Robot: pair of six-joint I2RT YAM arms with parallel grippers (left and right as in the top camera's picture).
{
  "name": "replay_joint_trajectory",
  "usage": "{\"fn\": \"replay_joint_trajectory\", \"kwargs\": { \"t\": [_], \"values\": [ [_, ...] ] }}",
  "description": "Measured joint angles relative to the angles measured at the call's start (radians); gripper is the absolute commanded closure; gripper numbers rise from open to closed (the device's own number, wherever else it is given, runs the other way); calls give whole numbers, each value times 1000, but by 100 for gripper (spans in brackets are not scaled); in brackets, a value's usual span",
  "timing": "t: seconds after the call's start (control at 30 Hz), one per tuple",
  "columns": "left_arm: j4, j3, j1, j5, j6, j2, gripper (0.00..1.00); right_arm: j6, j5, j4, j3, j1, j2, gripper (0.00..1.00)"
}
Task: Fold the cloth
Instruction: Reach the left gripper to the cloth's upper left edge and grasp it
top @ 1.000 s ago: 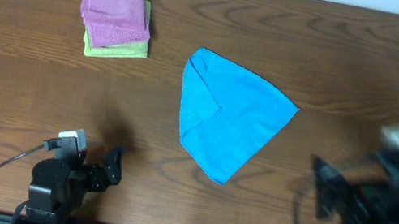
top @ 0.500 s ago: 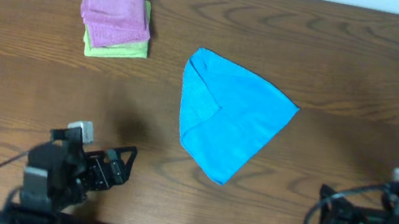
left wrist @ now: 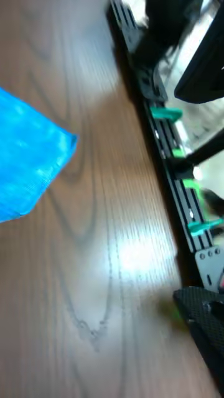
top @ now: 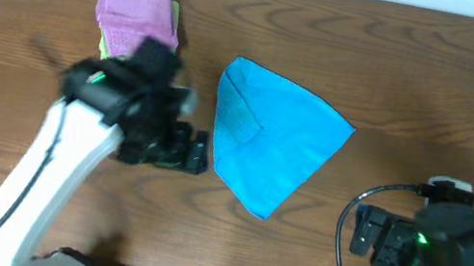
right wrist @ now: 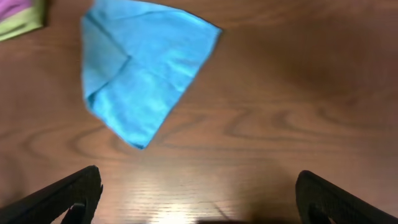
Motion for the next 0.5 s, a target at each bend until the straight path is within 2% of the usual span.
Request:
{"fn": "replay_joint_trajectory", "kwargs": {
  "t": [0.2, 0.27, 0.3, 0.4, 0.5],
  "values": [
    [-32, 123, -110, -231, 35, 285, 5, 65, 37, 110, -46, 0, -34, 1],
    [-21, 177, -124, -272, 43, 357, 1, 72, 55, 117, -47, 0, -63, 1],
    [-18, 211, -127, -289, 51, 393, 5, 76, 66, 114, -49, 0, -82, 1],
    [-19, 323, -128, -329, 60, 494, 2, 81, 84, 99, -71, -1, -111, 1],
    [-27, 414, -134, -350, 70, 568, 4, 96, 88, 98, -136, -2, -109, 1]
  ]
}}
